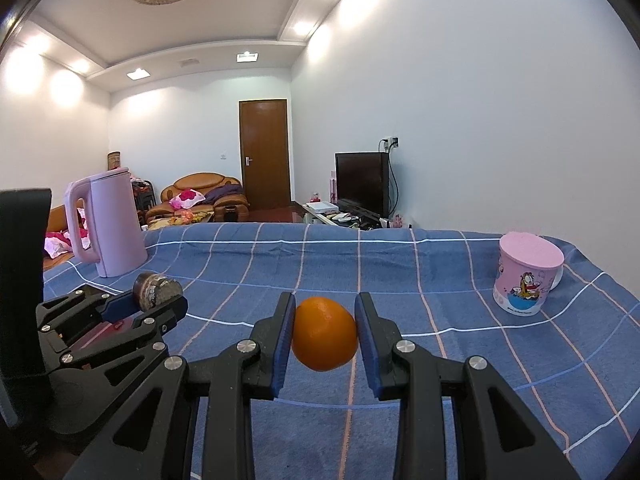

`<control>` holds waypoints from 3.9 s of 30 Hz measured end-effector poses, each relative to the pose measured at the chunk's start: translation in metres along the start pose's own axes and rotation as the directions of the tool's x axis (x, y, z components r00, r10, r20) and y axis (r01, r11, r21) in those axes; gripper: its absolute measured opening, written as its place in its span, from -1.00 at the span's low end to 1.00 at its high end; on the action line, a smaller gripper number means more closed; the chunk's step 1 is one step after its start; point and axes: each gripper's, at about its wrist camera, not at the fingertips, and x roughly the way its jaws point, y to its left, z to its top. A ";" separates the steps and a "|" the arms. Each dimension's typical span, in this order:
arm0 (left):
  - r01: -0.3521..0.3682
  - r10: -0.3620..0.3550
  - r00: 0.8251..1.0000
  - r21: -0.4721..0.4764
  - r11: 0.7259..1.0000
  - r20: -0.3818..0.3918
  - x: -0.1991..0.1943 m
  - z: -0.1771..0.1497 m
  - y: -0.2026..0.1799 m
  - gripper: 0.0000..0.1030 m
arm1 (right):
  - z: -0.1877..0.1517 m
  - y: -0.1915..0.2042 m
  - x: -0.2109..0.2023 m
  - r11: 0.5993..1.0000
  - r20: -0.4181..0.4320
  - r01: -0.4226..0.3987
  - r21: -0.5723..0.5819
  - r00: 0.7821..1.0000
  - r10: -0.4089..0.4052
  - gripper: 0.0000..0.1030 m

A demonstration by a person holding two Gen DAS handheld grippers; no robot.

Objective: Organize fruits
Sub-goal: 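Lift and carry the brown can and orange over the tin with both tools, then open left tool releasing can while right tool releases orange into tin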

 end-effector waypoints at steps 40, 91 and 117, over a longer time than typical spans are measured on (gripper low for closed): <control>-0.031 0.029 0.999 -0.080 0.996 -0.034 -0.049 -0.022 0.087 -0.39 | 0.003 0.077 -0.018 0.985 0.008 -0.172 -0.036 0.985 0.172 -0.36; -0.195 0.170 0.977 -0.221 0.956 -0.127 -0.073 -0.080 0.218 -0.39 | -0.021 0.232 -0.020 0.867 -0.108 -0.477 -0.145 0.878 0.466 -0.36; -0.174 0.139 0.975 -0.205 0.963 -0.175 -0.062 -0.087 0.214 -0.30 | -0.028 0.242 -0.005 0.846 -0.238 -0.518 -0.124 0.844 0.482 -0.32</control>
